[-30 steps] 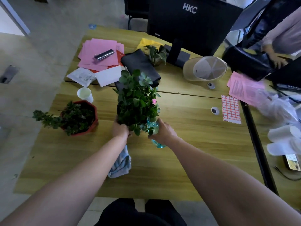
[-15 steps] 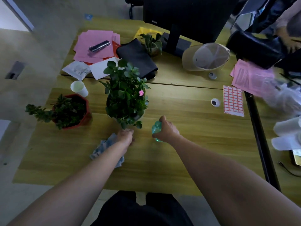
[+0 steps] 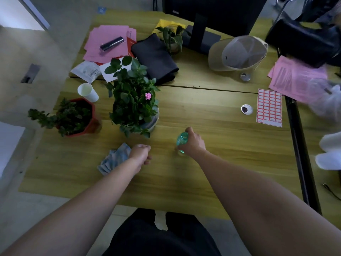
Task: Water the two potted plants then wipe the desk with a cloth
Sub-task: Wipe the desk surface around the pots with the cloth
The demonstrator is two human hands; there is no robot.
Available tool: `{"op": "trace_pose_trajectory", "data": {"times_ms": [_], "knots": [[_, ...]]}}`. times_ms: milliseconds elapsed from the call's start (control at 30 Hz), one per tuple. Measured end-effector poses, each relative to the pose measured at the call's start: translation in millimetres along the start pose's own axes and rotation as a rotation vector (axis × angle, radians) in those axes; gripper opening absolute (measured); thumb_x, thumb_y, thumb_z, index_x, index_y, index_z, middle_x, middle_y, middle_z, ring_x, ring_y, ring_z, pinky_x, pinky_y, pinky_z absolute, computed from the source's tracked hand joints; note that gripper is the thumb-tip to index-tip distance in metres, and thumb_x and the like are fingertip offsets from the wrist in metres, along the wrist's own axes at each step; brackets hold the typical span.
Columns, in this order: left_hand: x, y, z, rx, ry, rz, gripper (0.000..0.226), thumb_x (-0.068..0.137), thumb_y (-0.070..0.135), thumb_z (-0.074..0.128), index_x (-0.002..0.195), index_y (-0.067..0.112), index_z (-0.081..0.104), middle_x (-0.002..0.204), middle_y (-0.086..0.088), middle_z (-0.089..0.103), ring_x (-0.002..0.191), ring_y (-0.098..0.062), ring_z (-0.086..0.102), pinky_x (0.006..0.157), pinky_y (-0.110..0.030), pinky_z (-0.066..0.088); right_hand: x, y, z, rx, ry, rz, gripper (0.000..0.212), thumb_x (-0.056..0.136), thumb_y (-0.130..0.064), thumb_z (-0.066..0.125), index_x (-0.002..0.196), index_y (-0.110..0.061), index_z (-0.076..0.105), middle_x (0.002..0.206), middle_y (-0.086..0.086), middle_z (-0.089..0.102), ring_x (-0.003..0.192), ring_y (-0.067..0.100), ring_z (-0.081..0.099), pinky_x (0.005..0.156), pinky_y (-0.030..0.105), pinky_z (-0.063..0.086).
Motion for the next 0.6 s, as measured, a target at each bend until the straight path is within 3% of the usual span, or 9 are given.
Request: {"op": "trace_pose_trajectory", "data": {"times_ms": [233,433,533,600], "knots": [[-10,-8,7,0.006,0.013,0.007,0.008,0.102,0.016,0.050,0.105,0.015,0.058,0.101,-0.004,0.058,0.074,-0.018,0.060,0.055,-0.029,0.050,2,15,11,0.034,-0.021,-0.025,0.063,0.074,-0.020,0.082,0.127,-0.020,0.048,0.119,0.010,0.061,0.092,0.027,0.054,0.071,0.031,0.041],[-19,-19,2,0.041,0.033,0.015,0.016,0.101,0.012,0.048,0.092,0.020,0.060,0.102,-0.004,0.059,0.077,-0.019,0.062,0.056,-0.028,0.050,-1,26,19,0.110,0.003,-0.012,0.076,0.070,-0.022,0.088,0.133,-0.019,0.046,0.127,0.010,0.060,0.111,0.030,0.057,0.077,0.031,0.041],[-22,-23,-5,0.050,0.029,0.014,0.016,0.101,0.013,0.050,0.092,0.020,0.060,0.102,-0.004,0.060,0.076,-0.018,0.063,0.055,-0.028,0.050,-4,26,23,0.102,-0.003,0.081,0.099,0.070,-0.026,0.088,0.149,-0.019,0.028,0.143,0.013,0.045,0.127,0.035,0.050,0.093,0.040,0.045],[-21,-25,-11,0.058,0.023,0.014,0.017,0.101,0.013,0.051,0.090,0.021,0.060,0.103,-0.005,0.061,0.078,-0.020,0.064,0.057,-0.029,0.051,-8,26,26,0.113,-0.052,0.246,0.118,0.072,-0.030,0.088,0.157,-0.018,0.006,0.157,0.023,0.020,0.137,0.043,0.039,0.106,0.049,0.042]]}}
Point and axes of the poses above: each hand's wrist, its own x-axis towards the middle knuckle, its own z-axis out of the palm, y = z × x, the point moved 3 cm from there along x, towards the middle knuckle
